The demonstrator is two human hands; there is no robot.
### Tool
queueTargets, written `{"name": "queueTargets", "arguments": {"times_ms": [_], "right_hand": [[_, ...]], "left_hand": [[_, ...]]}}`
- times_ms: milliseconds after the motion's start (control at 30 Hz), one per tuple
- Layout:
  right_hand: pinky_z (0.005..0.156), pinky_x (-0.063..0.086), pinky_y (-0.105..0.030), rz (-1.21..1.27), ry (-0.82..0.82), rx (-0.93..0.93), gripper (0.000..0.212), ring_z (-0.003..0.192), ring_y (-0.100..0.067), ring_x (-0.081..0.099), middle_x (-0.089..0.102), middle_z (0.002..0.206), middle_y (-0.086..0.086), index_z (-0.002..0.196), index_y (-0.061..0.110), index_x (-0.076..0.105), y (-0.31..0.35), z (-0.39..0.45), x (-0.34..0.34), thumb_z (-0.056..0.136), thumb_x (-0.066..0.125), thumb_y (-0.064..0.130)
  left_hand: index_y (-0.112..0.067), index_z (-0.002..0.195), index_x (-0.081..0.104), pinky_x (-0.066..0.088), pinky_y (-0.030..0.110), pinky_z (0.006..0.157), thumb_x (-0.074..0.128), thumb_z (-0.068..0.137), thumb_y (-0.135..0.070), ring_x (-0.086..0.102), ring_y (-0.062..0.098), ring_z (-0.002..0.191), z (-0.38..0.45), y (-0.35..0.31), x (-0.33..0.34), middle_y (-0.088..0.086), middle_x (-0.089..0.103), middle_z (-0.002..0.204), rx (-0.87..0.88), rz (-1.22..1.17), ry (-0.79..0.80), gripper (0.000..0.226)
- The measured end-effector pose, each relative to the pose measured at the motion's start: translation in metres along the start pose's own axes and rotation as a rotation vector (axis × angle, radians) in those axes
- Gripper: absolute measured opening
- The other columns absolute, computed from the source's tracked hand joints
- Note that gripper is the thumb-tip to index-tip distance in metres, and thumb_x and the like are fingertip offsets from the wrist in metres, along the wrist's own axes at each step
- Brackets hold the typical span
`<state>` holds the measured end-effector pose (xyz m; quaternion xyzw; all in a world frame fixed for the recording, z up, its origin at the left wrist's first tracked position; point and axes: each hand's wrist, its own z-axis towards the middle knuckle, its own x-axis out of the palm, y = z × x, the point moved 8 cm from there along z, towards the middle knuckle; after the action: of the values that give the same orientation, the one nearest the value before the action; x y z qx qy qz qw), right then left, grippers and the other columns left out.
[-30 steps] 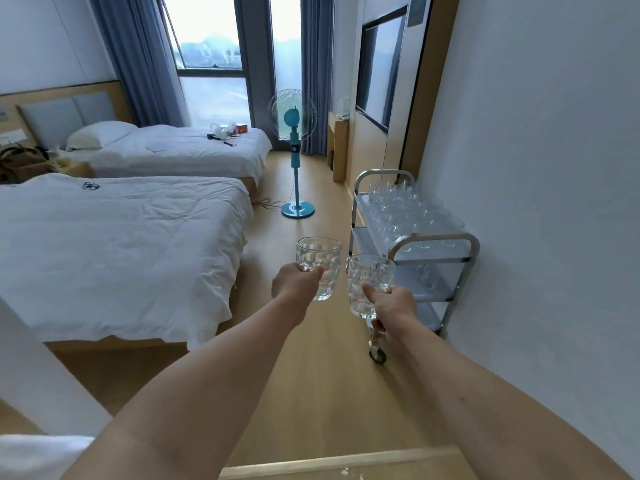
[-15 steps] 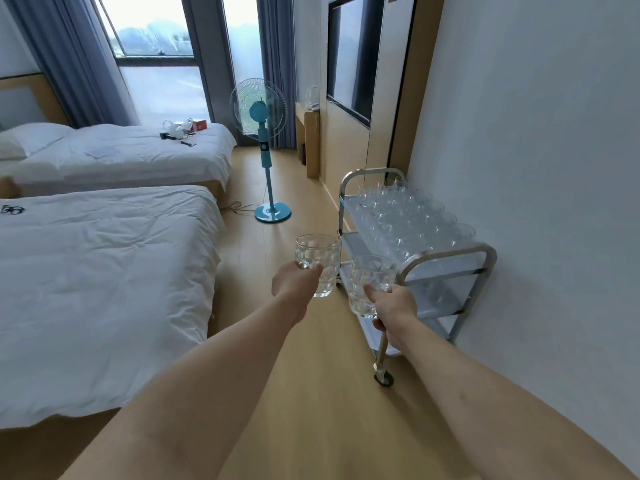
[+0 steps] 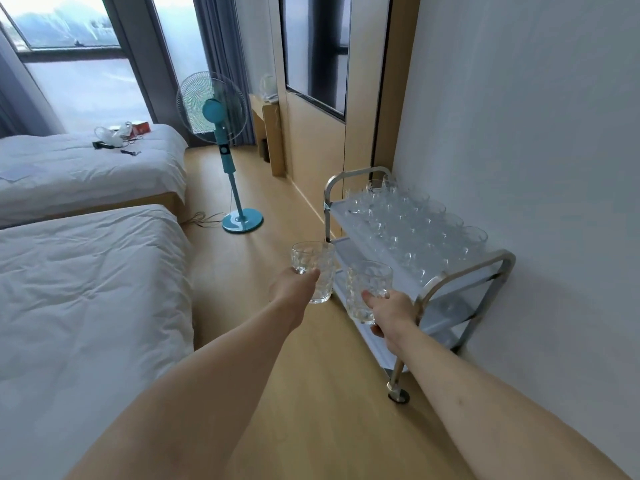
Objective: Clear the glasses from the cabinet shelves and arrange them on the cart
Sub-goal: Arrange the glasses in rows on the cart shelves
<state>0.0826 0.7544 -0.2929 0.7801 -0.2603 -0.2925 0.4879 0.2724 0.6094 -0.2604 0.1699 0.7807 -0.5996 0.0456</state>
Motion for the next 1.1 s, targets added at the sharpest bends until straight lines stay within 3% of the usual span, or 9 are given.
{"name": "queueTargets", "arguments": {"times_ms": [133, 367, 467, 633, 867, 1100], "right_hand": [[0.054, 0.048, -0.031, 0.037, -0.014, -0.009, 0.032, 0.065, -0.019, 0.049, 0.054, 0.076, -0.005, 0.088, 0.004, 0.059, 0.012, 0.054, 0.015, 0.091, 0.075, 0.032], [0.046, 0.044, -0.026, 0.033, -0.058, -0.004, 0.048, 0.057, -0.016, 0.041, 0.041, 0.061, 0.002, 0.063, 0.015, 0.039, 0.047, 0.184, 0.030, 0.091, 0.075, 0.028], [0.047, 0.045, -0.026, 0.024, -0.072, 0.026, 0.048, 0.057, -0.016, 0.040, 0.042, 0.061, 0.002, 0.062, 0.016, 0.039, 0.062, 0.229, 0.040, 0.091, 0.075, 0.029], [0.044, 0.044, -0.024, 0.012, -0.075, 0.067, 0.046, 0.059, -0.017, 0.040, 0.041, 0.066, 0.001, 0.065, 0.017, 0.039, 0.074, 0.297, 0.062, 0.091, 0.075, 0.030], [0.042, 0.042, -0.022, 0.018, -0.151, 0.143, 0.048, 0.060, -0.018, 0.040, 0.041, 0.067, 0.000, 0.065, 0.016, 0.036, 0.077, 0.371, 0.093, 0.091, 0.075, 0.029], [0.049, 0.048, -0.027, 0.038, -0.256, 0.209, 0.047, 0.065, -0.020, 0.039, 0.039, 0.069, -0.002, 0.069, 0.017, 0.034, 0.084, 0.438, 0.143, 0.091, 0.075, 0.027]], "left_hand": [[-0.013, 0.100, 0.070, 0.059, 0.039, 0.085, 0.075, 0.086, -0.038, 0.067, 0.025, 0.090, 0.063, -0.015, 0.023, 0.006, 0.069, 0.095, 0.018, 0.022, 0.014, 0.029], [-0.012, 0.093, 0.068, 0.055, 0.034, 0.074, 0.074, 0.085, -0.038, 0.061, 0.021, 0.076, 0.187, -0.061, 0.084, 0.007, 0.067, 0.089, 0.041, 0.052, 0.033, 0.028], [-0.013, 0.088, 0.069, 0.058, 0.038, 0.078, 0.075, 0.085, -0.036, 0.064, 0.023, 0.078, 0.230, -0.075, 0.105, 0.008, 0.069, 0.089, 0.024, 0.064, 0.056, 0.024], [-0.010, 0.084, 0.065, 0.051, 0.031, 0.065, 0.074, 0.087, -0.034, 0.057, 0.019, 0.068, 0.296, -0.087, 0.135, 0.005, 0.062, 0.079, 0.018, 0.095, 0.096, 0.026], [-0.012, 0.088, 0.066, 0.050, 0.028, 0.064, 0.074, 0.089, -0.036, 0.059, 0.017, 0.072, 0.398, -0.090, 0.164, 0.005, 0.063, 0.086, -0.024, 0.134, 0.163, 0.026], [-0.015, 0.084, 0.067, 0.051, 0.029, 0.060, 0.073, 0.085, -0.043, 0.062, 0.018, 0.070, 0.512, -0.094, 0.191, 0.003, 0.066, 0.081, -0.039, 0.223, 0.279, 0.029]]}}
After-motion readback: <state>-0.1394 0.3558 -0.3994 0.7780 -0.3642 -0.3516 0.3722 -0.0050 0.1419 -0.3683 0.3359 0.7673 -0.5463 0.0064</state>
